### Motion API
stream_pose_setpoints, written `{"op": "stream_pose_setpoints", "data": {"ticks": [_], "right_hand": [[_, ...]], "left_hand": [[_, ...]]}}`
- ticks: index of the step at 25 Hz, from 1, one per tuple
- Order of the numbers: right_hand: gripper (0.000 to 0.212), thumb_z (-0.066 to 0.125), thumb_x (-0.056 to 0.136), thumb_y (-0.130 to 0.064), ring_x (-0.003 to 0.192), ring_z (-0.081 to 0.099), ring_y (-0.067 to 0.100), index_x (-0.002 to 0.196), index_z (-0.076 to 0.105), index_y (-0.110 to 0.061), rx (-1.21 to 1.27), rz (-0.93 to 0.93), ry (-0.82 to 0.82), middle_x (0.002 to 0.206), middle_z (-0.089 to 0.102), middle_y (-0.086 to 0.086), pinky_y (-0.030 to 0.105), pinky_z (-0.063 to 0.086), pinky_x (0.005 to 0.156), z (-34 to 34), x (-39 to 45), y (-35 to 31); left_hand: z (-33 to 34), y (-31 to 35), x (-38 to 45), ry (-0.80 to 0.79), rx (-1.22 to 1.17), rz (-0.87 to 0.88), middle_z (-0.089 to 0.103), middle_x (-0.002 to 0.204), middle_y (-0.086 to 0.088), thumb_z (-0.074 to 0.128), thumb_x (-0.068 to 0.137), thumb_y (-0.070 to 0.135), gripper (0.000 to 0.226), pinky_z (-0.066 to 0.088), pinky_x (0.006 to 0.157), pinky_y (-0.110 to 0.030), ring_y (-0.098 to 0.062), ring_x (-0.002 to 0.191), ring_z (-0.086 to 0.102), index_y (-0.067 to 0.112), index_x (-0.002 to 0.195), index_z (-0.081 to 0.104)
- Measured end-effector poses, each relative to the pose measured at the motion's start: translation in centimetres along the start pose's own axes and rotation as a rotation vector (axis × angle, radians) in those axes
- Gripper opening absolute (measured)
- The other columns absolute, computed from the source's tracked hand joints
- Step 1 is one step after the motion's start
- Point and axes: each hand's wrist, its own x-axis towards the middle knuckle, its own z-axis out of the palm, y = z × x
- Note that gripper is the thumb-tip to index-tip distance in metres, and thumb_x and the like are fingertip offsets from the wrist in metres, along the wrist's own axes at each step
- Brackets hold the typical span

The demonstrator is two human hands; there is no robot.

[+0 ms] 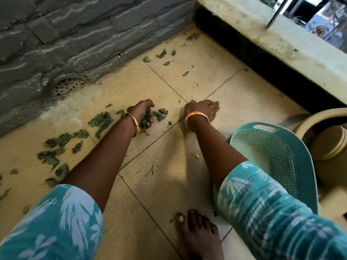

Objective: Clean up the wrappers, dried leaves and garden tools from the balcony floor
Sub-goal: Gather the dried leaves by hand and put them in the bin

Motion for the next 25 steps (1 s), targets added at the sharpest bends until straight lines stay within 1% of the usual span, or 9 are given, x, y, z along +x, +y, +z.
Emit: {"op": "stream_pose_setpoints", "data": {"ticks": [2,4,6,8,10,14,18,22,25], "right_hand": [[0.065,0.034,0.097,-0.028,0.144,0.002,0.031,0.146,0.007,0.004,-0.078,-0.227,-0.058,0.156,0.002,0.020,0.039,0.007,0.118,1.9,-2.2,0.6],[0.058,0.037,0.096,-0.024,0.142,0.016,0.033,0.144,0.021,0.003,-0.134,-0.494,-0.117,0.153,0.016,0.021,0.041,0.015,0.117,3.9,-5.1,1.6],[0.054,0.042,0.092,-0.022,0.139,0.023,0.034,0.140,0.030,0.000,-0.148,-0.628,-0.092,0.149,0.025,0.023,0.042,0.020,0.116,5.0,-7.8,2.6],[0.060,0.043,0.092,-0.029,0.142,0.012,0.035,0.142,0.025,-0.002,-0.187,-0.546,0.032,0.152,0.016,0.023,0.045,0.014,0.117,4.6,-9.3,3.7],[0.072,0.041,0.092,-0.041,0.143,-0.003,0.036,0.146,0.013,-0.003,-0.249,-0.358,0.123,0.155,0.000,0.023,0.047,0.002,0.116,3.4,-9.8,5.5],[0.089,0.044,0.088,-0.049,0.142,-0.013,0.037,0.147,0.001,0.001,-0.177,-0.130,0.078,0.153,-0.011,0.027,0.045,-0.006,0.115,3.4,-12.1,8.7],[0.088,0.041,0.089,-0.049,0.142,-0.017,0.035,0.146,-0.002,0.002,-0.151,-0.208,0.010,0.153,-0.014,0.025,0.042,-0.011,0.114,5.9,-13.2,7.1],[0.085,0.042,0.090,-0.047,0.144,-0.010,0.032,0.147,0.000,0.001,-0.088,-0.398,-0.034,0.155,-0.008,0.021,0.041,-0.006,0.115,7.4,-11.7,3.2],[0.080,0.040,0.092,-0.043,0.144,-0.005,0.033,0.147,0.003,0.001,-0.055,-0.342,0.118,0.155,-0.004,0.022,0.042,-0.003,0.116,6.5,-9.5,2.2]], "left_hand": [[-1.0,-0.6,-0.4,0.016,0.006,-0.003,0.045,0.052,0.000,0.054,0.087,0.017,0.020,0.028,0.035,-0.013,-0.012,0.033,0.041,0.012,0.069,0.048],[-1.8,-1.6,-0.7,0.045,0.010,-0.016,0.047,0.052,0.001,0.055,0.087,0.015,0.021,0.029,0.034,-0.012,-0.011,0.034,0.041,0.011,0.068,0.049],[-2.5,-2.5,-1.1,0.098,-0.003,-0.018,0.049,0.048,0.002,0.057,0.086,0.015,0.025,0.030,0.035,-0.012,-0.011,0.036,0.042,0.012,0.063,0.050],[-2.9,-3.0,-1.7,0.138,0.004,0.010,0.051,0.052,-0.001,0.060,0.085,0.015,0.025,0.031,0.035,-0.013,-0.013,0.040,0.043,0.012,0.062,0.051],[-2.9,-3.5,-2.7,0.152,0.020,0.043,0.050,0.059,-0.003,0.062,0.086,0.014,0.023,0.031,0.035,-0.013,-0.015,0.043,0.042,0.011,0.065,0.053],[-3.7,-5.3,-4.7,0.124,0.032,0.046,0.049,0.060,-0.002,0.061,0.088,0.014,0.018,0.030,0.036,-0.012,-0.014,0.045,0.042,0.013,0.071,0.056],[-5.2,-6.7,-5.5,0.159,-0.012,0.012,0.050,0.060,-0.002,0.063,0.087,0.013,0.018,0.031,0.036,-0.012,-0.014,0.045,0.043,0.013,0.070,0.056],[-6.7,-7.0,-6.0,0.183,0.013,0.037,0.052,0.060,-0.001,0.064,0.085,0.014,0.019,0.033,0.036,-0.012,-0.014,0.043,0.044,0.012,0.069,0.055],[-7.8,-6.9,-5.8,0.179,-0.021,0.040,0.052,0.060,-0.002,0.064,0.086,0.014,0.016,0.033,0.036,-0.013,-0.012,0.038,0.044,0.012,0.072,0.057]]}}
